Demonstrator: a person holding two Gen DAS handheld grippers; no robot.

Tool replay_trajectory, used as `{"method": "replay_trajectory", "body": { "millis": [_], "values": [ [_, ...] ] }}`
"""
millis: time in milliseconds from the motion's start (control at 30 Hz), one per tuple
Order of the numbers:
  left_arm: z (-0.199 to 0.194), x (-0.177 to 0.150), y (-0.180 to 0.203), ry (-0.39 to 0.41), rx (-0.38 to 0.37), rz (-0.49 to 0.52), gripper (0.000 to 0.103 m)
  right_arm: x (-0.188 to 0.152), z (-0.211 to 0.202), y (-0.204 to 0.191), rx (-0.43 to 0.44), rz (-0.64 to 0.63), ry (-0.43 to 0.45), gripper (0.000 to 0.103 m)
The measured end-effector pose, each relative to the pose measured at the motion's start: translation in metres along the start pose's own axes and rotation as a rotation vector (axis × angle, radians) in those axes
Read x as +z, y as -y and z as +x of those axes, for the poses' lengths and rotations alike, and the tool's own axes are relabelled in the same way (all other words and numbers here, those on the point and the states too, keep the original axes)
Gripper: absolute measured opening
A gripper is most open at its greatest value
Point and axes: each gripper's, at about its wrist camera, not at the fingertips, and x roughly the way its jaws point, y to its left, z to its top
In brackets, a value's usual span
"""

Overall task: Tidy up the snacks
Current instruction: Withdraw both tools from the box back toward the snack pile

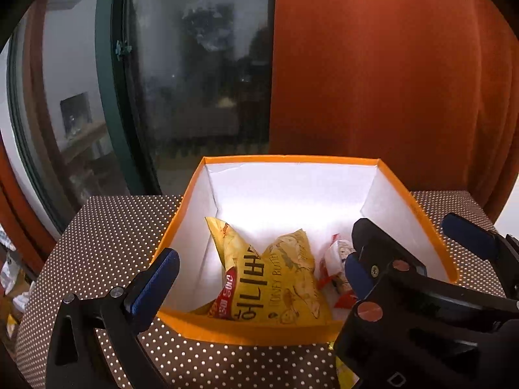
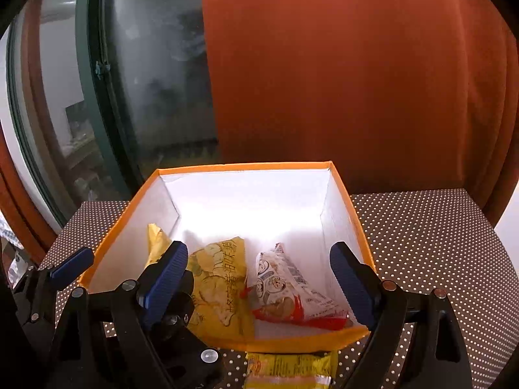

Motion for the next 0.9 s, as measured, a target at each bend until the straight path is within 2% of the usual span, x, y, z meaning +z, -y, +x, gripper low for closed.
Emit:
{"method": "replay_trajectory", "body": {
  "millis": [500,900],
  "values": [
    [-0.075,-0.012,-0.005,0.101,-0.023,0.005,0.103,-0.011,-0.078,-0.014,-0.011,-0.023,0.09,0.096],
    [-0.135,-0.039,-0.007,0.172,-0.042,0.005,0.102,-0.037,-0.139,-0.022,0.003,-0.041,0.165,0.099]
  ]
}}
